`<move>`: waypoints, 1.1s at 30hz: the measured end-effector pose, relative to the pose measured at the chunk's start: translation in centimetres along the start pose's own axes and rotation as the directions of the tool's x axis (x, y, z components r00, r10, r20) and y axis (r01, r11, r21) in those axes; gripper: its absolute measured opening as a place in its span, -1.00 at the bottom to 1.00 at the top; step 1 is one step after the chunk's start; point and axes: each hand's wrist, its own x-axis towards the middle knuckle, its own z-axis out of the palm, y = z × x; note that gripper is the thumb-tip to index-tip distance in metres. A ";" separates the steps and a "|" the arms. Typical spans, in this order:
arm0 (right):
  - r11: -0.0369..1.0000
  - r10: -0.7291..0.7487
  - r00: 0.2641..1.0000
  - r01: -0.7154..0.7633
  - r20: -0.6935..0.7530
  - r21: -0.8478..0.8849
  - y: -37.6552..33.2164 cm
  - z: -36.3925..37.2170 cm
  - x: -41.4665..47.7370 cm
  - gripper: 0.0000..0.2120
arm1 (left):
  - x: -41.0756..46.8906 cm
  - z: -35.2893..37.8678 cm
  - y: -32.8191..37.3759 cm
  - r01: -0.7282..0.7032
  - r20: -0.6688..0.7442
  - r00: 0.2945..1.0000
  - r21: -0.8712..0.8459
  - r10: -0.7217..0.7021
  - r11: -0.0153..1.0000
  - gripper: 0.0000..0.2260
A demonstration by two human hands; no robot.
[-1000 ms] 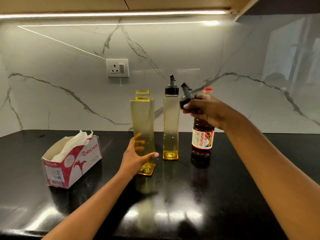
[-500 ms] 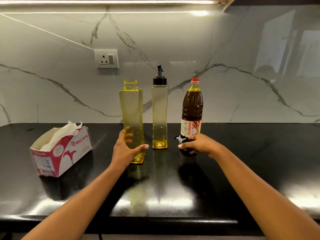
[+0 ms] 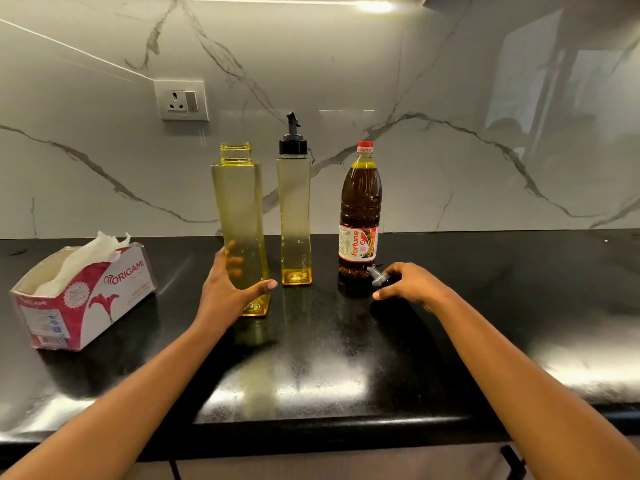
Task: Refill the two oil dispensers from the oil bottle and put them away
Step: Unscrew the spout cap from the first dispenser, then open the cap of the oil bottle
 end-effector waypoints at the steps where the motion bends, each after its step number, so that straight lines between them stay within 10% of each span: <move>1: 1.000 0.003 1.000 -0.003 -0.012 0.009 0.3 -0.1 0.0 -0.50 | 0.0 0.0 0.0 0.000 -0.002 1.000 0.001 0.000 1.000 -0.04; 18: 0.961 -0.044 0.998 0.053 -0.040 0.272 0.2 -1.4 0.2 -0.05 | -0.4 -0.1 0.4 0.013 0.009 1.000 0.016 -0.013 1.000 0.01; 33: 0.787 -0.035 0.957 0.204 -0.289 0.582 -8.8 -1.1 7.9 -0.12 | 0.5 0.3 -0.3 0.018 -0.006 1.000 0.033 -0.018 0.999 0.03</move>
